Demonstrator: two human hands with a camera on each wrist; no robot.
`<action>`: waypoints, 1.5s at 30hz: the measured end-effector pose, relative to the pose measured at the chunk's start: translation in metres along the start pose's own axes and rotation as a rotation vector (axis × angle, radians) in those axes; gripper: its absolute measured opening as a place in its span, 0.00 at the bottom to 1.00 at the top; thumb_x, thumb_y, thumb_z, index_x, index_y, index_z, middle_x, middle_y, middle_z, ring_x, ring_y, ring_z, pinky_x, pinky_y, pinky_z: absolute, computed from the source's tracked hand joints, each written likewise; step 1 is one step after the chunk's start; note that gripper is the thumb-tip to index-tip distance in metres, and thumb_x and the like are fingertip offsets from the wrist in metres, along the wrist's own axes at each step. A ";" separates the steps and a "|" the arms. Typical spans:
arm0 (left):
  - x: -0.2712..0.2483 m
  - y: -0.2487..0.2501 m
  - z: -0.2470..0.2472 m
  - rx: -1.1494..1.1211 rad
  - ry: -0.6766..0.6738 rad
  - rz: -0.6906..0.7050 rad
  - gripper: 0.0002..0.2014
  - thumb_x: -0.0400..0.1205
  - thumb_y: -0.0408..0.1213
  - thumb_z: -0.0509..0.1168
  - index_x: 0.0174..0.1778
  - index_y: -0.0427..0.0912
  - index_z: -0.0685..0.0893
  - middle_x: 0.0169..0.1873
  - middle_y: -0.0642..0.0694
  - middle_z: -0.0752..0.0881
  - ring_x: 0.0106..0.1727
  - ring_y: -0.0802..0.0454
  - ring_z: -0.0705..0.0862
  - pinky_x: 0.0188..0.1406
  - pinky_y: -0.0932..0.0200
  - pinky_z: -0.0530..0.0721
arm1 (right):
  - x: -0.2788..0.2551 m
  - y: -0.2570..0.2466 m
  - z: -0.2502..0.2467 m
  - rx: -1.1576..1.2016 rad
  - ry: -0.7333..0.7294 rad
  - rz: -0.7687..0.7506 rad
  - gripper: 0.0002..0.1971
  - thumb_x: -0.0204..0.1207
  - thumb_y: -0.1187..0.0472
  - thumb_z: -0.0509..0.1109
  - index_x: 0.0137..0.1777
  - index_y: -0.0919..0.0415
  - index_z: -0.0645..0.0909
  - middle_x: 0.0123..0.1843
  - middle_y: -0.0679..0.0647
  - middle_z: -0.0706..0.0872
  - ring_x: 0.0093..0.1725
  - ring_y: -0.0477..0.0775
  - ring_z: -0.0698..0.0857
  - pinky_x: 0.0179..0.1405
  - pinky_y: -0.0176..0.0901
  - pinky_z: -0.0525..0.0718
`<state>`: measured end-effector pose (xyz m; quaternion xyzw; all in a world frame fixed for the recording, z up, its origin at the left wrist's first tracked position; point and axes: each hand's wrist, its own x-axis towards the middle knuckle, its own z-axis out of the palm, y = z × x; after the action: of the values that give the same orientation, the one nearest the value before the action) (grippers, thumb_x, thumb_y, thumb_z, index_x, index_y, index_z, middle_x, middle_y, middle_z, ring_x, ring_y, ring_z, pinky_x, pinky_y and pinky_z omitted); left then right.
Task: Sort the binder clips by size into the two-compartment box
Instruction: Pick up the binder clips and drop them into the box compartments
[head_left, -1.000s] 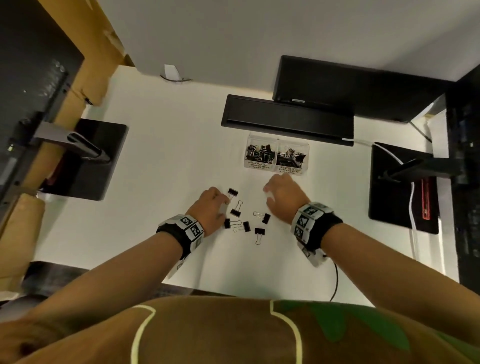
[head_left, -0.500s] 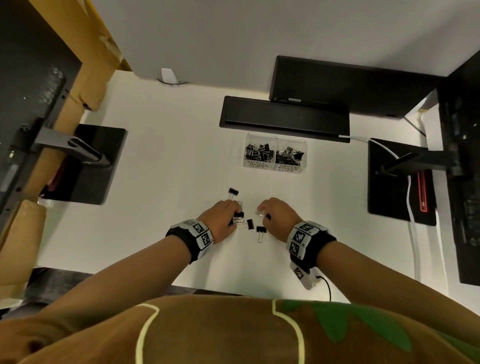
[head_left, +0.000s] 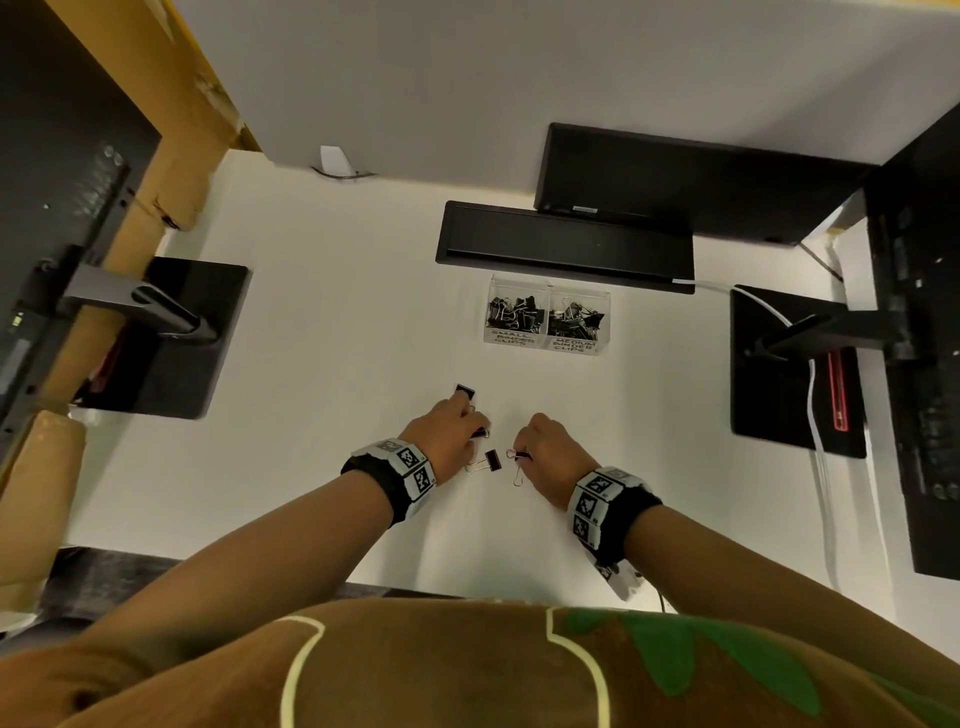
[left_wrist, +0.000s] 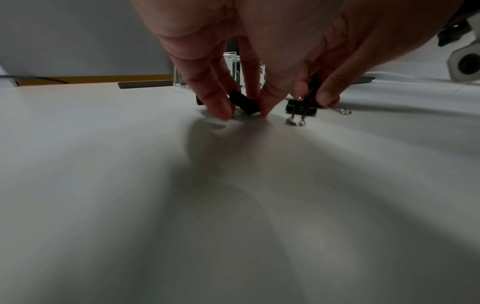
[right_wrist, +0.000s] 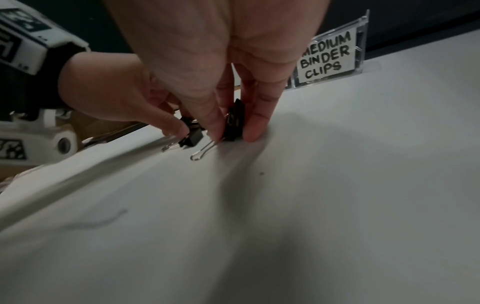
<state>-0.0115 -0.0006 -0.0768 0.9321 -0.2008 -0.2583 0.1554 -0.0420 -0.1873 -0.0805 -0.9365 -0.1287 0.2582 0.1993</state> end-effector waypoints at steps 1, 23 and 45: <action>0.001 0.000 0.000 0.004 0.005 -0.002 0.17 0.82 0.36 0.60 0.67 0.46 0.77 0.65 0.42 0.72 0.62 0.44 0.76 0.48 0.51 0.81 | 0.001 0.001 -0.003 0.023 0.011 0.011 0.10 0.81 0.67 0.58 0.58 0.67 0.78 0.59 0.61 0.76 0.57 0.59 0.76 0.53 0.43 0.76; 0.024 0.004 -0.012 -0.165 0.073 0.003 0.12 0.84 0.32 0.55 0.60 0.34 0.78 0.58 0.39 0.77 0.50 0.43 0.81 0.53 0.48 0.82 | 0.076 0.030 -0.131 0.125 0.373 0.260 0.13 0.79 0.60 0.67 0.61 0.60 0.80 0.63 0.60 0.77 0.63 0.56 0.76 0.60 0.44 0.76; 0.132 0.094 -0.100 -0.205 0.282 0.150 0.09 0.85 0.33 0.57 0.60 0.41 0.75 0.59 0.42 0.75 0.46 0.43 0.84 0.50 0.50 0.86 | 0.006 0.023 -0.024 0.161 -0.013 0.144 0.15 0.74 0.74 0.60 0.59 0.67 0.79 0.62 0.61 0.76 0.61 0.60 0.77 0.60 0.47 0.78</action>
<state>0.1188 -0.1242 -0.0136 0.9208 -0.2187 -0.1319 0.2949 -0.0206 -0.2134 -0.0741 -0.9226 -0.0413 0.2872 0.2542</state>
